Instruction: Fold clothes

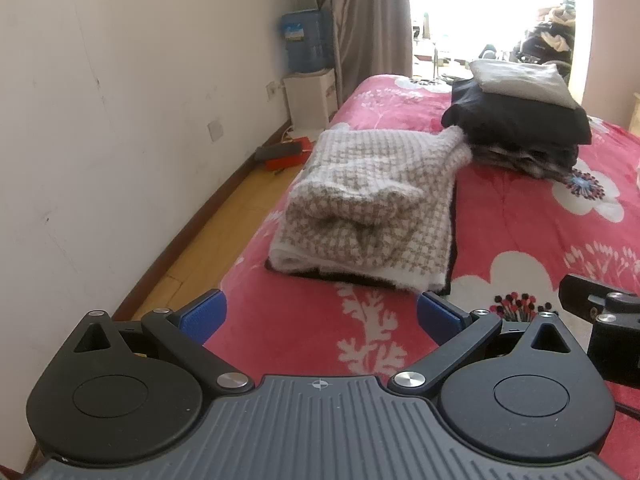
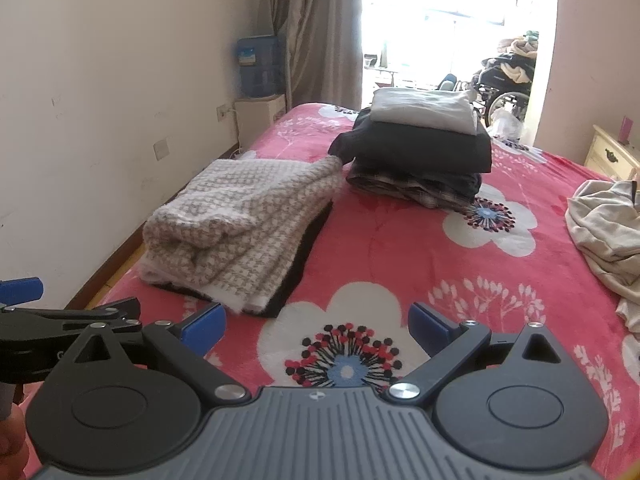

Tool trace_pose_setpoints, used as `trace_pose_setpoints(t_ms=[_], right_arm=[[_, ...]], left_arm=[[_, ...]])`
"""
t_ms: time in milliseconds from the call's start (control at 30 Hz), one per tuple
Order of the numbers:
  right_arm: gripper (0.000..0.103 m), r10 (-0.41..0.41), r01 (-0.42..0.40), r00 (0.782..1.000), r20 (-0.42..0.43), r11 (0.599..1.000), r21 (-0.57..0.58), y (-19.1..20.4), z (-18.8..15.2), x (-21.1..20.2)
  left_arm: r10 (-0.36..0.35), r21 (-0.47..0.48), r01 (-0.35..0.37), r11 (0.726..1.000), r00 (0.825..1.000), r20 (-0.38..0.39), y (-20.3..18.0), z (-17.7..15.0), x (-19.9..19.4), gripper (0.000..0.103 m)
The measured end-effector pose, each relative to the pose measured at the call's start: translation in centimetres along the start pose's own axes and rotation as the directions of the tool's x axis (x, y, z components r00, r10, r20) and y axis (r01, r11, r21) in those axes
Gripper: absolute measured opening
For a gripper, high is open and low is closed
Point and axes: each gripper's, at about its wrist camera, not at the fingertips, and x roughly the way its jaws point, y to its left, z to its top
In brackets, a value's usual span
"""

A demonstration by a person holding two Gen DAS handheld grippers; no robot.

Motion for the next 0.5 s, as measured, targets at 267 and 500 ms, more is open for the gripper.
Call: trace_pose_setpoints(t_ms=[267,500], right_arm=[[0.100,0.009,-0.009,1.000,-0.005,1.000,-0.012,0.55,-0.11,0.17],[0.100,0.014,-0.014,1.000,-0.016,1.000,-0.016,0.86,-0.06,0.55]], left_arm=[[0.002,-0.013,-0.002,1.000,1.000,-0.014,0.26,-0.19,0.60,0.102],[0.007,-0.026,-0.007,1.000,1.000,-0.020,0.76,-0.32,0.93,0.102]])
